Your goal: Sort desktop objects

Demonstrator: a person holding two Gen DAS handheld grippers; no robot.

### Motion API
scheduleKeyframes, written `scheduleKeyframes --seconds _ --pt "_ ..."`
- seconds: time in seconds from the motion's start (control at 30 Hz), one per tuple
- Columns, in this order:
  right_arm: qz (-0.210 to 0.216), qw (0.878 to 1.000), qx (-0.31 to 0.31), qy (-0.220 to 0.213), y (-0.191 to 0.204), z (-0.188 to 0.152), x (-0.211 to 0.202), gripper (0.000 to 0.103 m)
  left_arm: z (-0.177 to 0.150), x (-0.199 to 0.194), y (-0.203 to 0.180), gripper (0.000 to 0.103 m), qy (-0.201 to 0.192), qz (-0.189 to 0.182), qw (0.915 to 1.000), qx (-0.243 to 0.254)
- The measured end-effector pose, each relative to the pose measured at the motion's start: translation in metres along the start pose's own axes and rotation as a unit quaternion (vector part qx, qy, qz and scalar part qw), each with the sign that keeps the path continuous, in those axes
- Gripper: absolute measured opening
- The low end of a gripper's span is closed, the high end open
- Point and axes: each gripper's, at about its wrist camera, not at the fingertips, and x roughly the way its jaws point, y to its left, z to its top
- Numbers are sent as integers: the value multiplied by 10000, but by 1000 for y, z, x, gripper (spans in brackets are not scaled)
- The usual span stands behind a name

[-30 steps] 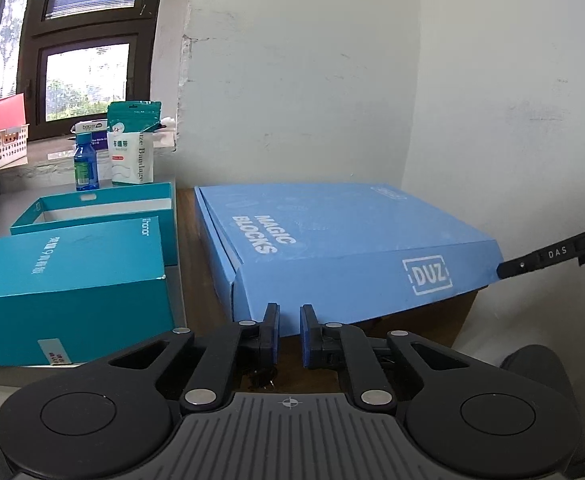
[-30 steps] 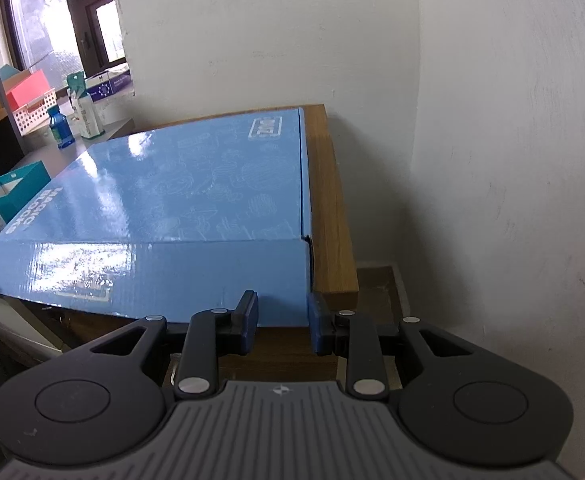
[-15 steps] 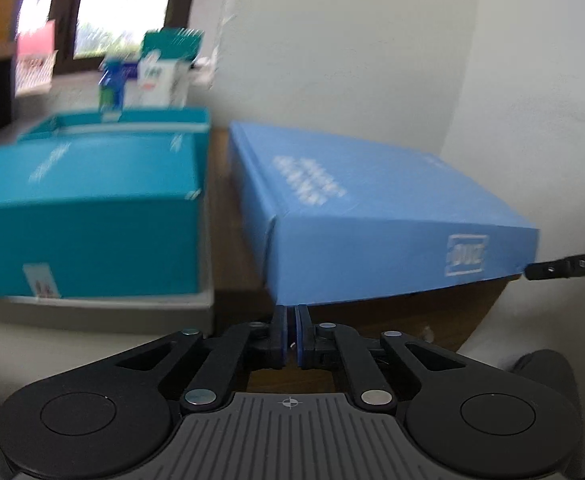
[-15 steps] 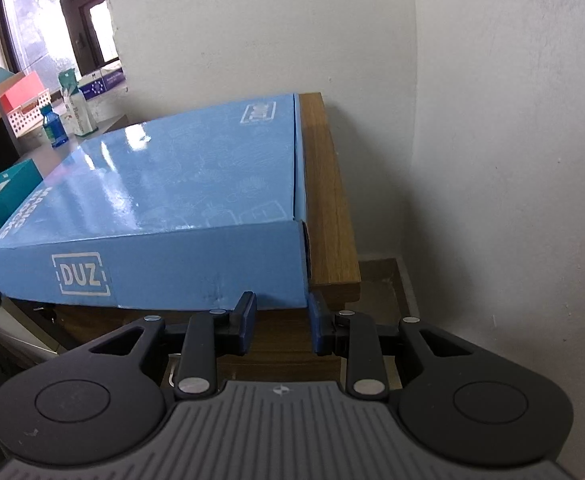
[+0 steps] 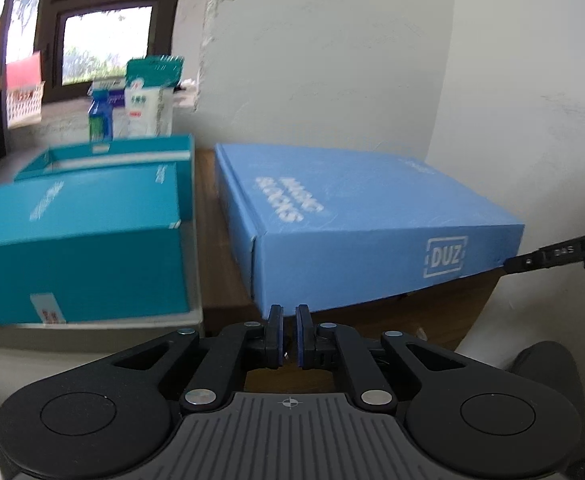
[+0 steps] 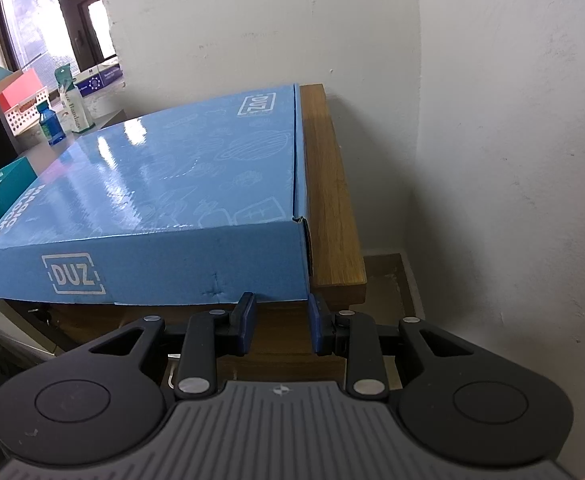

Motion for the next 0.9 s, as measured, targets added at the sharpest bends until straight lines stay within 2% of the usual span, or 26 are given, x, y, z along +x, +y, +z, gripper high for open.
scheduleKeyframes --seconds 0.17,0.9 --pt "6 10000 -34 -9 0 3 5 31 5 4 -6 8 -118 81 9997 206" --pt "-3 9999 87 -50 -1 1 11 32 5 24 0 5 -135 289 9995 75"
